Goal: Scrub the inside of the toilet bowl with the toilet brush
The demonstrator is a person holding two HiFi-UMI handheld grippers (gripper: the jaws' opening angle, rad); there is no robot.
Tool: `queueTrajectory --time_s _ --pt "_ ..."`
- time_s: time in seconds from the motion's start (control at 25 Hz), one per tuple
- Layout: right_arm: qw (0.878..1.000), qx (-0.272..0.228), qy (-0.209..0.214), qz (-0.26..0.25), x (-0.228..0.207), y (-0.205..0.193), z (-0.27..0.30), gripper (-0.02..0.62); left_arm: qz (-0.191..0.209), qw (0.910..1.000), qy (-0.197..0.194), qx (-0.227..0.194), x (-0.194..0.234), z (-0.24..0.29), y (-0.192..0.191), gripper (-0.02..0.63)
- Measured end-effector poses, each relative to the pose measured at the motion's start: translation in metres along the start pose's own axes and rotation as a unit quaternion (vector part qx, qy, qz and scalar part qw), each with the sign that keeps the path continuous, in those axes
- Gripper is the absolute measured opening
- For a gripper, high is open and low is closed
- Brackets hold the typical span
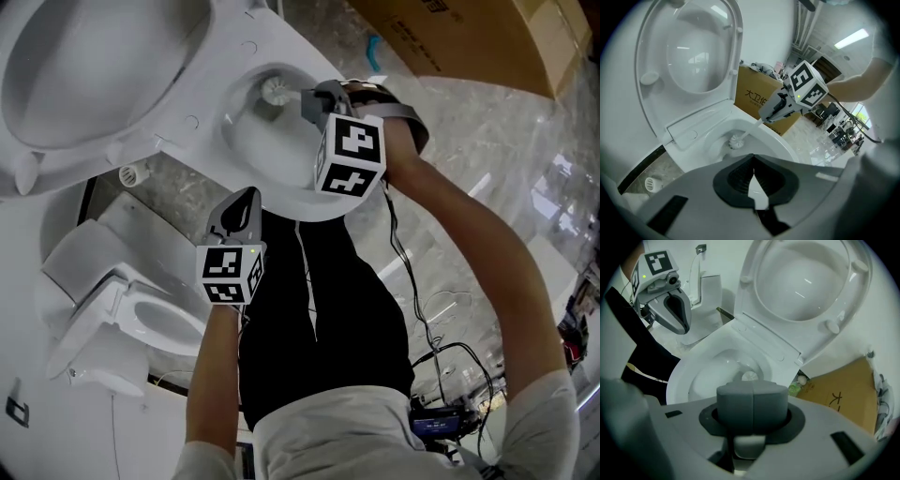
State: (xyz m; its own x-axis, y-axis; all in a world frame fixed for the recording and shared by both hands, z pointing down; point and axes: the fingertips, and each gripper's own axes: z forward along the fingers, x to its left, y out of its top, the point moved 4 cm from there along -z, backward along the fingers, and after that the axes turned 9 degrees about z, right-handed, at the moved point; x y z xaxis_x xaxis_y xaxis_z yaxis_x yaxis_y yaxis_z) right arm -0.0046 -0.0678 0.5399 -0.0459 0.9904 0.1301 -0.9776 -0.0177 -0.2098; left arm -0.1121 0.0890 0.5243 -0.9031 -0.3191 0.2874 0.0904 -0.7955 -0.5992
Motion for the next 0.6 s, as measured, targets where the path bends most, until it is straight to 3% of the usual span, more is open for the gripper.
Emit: queueTrajectory --time_s 0.32,0.6 --pt "0.999 0.04 -0.021 -0.01 0.021 -0.039 -0.005 0.146 0.005 0.9997 -0.02 0.013 -0.011 0.015 -0.008 0.009" --pt "0.997 0.068 -0.012 -0.043 0.049 -0.063 -0.012 0.146 0.023 0.9988 -0.036 0.024 -0.025 0.019 -0.013 0.009"
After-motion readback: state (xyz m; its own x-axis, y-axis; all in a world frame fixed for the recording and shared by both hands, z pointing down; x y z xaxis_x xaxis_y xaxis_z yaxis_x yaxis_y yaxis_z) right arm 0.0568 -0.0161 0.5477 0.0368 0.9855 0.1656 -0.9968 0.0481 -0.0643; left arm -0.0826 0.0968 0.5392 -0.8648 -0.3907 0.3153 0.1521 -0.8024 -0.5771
